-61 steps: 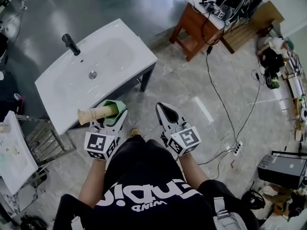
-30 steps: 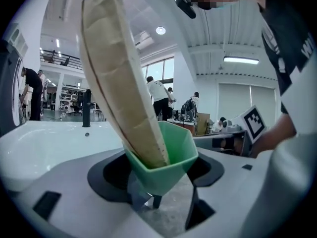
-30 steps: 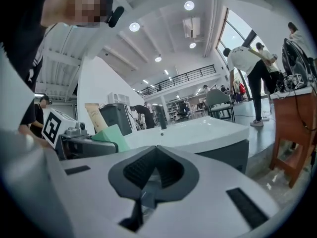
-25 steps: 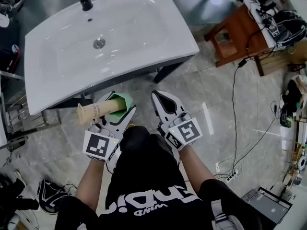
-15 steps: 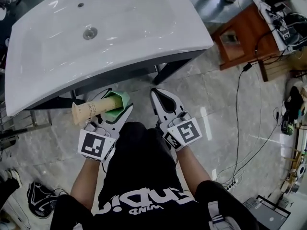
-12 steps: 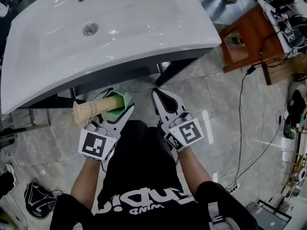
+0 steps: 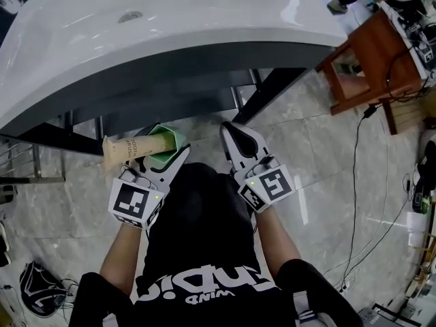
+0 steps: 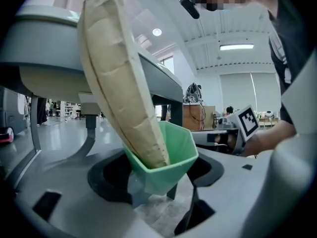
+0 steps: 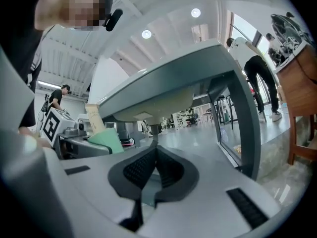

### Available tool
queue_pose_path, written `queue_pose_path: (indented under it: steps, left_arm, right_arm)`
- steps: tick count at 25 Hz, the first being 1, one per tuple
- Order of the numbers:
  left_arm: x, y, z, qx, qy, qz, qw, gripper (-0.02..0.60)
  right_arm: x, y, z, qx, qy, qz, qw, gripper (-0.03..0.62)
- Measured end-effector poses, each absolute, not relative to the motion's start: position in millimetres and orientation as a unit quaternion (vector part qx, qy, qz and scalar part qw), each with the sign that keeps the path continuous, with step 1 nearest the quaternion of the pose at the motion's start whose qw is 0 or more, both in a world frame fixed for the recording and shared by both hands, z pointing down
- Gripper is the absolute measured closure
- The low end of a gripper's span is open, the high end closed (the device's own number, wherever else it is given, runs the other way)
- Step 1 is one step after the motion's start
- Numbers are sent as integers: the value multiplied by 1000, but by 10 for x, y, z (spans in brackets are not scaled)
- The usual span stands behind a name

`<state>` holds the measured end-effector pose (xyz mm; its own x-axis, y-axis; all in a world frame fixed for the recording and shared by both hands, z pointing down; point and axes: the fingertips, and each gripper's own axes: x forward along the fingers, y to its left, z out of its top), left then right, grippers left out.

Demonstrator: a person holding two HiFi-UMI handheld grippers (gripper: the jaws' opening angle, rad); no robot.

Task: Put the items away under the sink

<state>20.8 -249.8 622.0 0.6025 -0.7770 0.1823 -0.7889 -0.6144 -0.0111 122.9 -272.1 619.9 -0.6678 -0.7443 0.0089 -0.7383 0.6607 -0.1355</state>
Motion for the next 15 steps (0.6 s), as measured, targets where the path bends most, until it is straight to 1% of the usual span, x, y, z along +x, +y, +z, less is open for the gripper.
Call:
queue_pose_path:
  steps: [7,11,15]
  left_arm:
    - [128,-2379,6560,889,-450,86,31,247]
    - [126,-2346,6593,889,-450,87,21,247]
    - [158,-2289,6631,892,-443,85,27,247]
  right_arm:
    - [1171,-2485,6529,-400,915,-57,24,576]
    - [1189,-2392,6544,-400,915,-47,30,576]
    - [1201,-2287,6556,-400,915,-48,33,576]
